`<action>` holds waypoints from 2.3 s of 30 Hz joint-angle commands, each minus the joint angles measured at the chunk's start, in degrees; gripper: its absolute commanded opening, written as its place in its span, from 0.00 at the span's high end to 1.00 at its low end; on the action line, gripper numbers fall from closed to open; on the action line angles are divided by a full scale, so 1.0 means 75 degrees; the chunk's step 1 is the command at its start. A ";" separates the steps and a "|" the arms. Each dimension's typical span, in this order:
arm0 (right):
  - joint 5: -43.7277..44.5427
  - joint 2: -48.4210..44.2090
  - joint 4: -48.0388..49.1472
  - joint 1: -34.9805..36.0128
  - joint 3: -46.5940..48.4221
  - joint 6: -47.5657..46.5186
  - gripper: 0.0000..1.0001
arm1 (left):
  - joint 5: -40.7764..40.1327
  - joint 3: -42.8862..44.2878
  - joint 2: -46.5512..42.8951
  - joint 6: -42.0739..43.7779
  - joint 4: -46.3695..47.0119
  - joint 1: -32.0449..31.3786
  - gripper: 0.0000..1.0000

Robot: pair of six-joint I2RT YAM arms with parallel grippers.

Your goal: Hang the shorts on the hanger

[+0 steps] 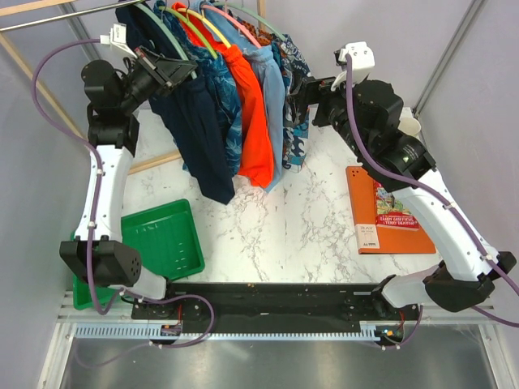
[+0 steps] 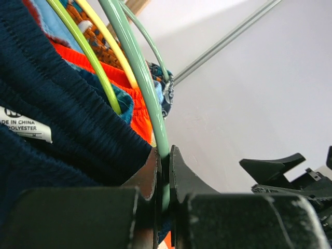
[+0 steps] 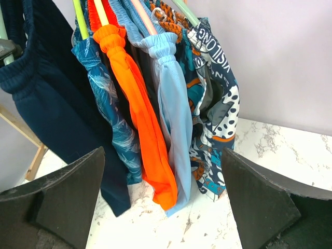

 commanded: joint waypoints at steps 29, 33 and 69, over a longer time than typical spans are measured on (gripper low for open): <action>-0.0217 -0.0432 0.0489 -0.0085 -0.0434 -0.0337 0.02 | 0.0325 0.0891 0.1670 -0.0757 0.1926 0.0512 0.78; -0.0218 -0.0537 0.0465 -0.0097 -0.0504 -0.0395 0.02 | 0.0255 0.0387 0.1343 -0.0863 0.2243 0.0640 0.54; -0.0451 -0.4990 -0.0847 -0.1982 -0.5273 -0.0279 0.02 | -0.0119 -0.1716 -0.1762 0.9531 -0.8727 0.1731 0.00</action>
